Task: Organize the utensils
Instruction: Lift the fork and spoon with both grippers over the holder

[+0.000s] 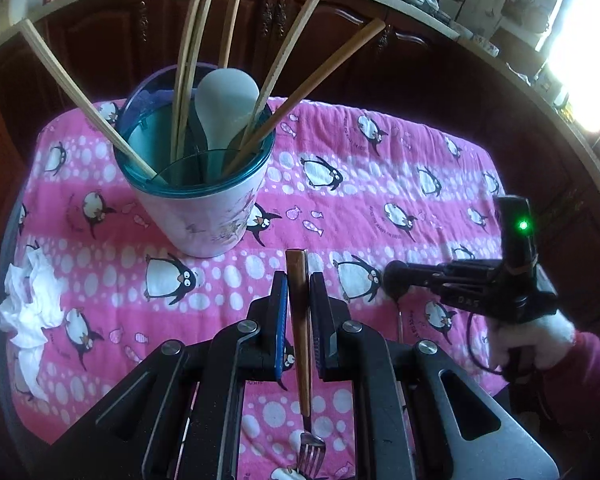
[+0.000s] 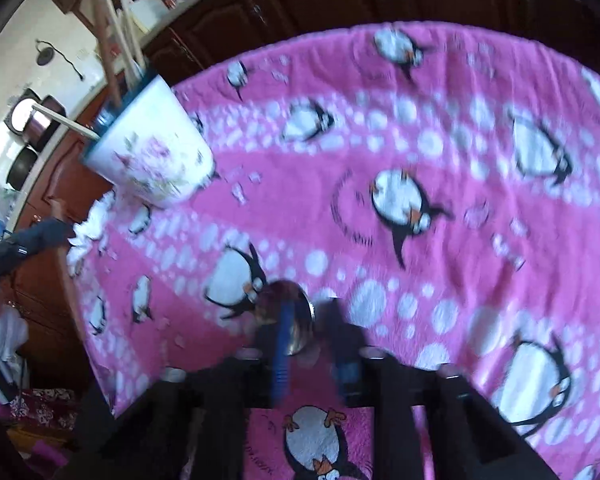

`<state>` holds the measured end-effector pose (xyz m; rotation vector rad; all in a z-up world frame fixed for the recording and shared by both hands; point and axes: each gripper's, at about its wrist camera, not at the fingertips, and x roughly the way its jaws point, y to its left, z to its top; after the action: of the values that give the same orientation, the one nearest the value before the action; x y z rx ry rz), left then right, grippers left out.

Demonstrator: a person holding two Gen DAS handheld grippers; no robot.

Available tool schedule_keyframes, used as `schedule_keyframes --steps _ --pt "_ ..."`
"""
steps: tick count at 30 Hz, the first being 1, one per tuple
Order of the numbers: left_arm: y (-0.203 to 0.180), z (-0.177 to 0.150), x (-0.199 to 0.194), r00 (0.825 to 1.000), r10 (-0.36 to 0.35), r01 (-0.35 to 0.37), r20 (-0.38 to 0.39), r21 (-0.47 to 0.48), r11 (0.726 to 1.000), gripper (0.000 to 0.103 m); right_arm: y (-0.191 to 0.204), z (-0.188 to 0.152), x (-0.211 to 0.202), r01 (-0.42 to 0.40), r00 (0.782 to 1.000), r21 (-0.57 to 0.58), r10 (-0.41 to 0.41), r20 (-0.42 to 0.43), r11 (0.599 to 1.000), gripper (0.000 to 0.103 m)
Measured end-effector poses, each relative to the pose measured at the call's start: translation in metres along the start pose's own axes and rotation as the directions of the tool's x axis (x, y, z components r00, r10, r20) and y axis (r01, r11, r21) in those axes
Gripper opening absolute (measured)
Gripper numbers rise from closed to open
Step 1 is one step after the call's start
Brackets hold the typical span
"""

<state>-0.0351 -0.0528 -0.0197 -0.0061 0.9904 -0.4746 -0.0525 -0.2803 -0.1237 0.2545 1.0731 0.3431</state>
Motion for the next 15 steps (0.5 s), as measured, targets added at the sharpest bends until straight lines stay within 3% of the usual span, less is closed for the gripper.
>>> schedule_keyframes --steps 2,15 --pt "-0.001 -0.002 -0.008 1.000 0.000 0.000 0.016 0.002 1.000 0.010 0.003 -0.001 -0.005 -0.013 1.000 0.005 0.013 0.012 1.000 0.003" --pt "0.005 -0.003 -0.063 0.993 -0.022 0.026 0.115 -0.028 0.999 0.009 0.054 0.002 -0.083 -0.013 0.983 -0.101 0.031 0.180 0.995 0.002"
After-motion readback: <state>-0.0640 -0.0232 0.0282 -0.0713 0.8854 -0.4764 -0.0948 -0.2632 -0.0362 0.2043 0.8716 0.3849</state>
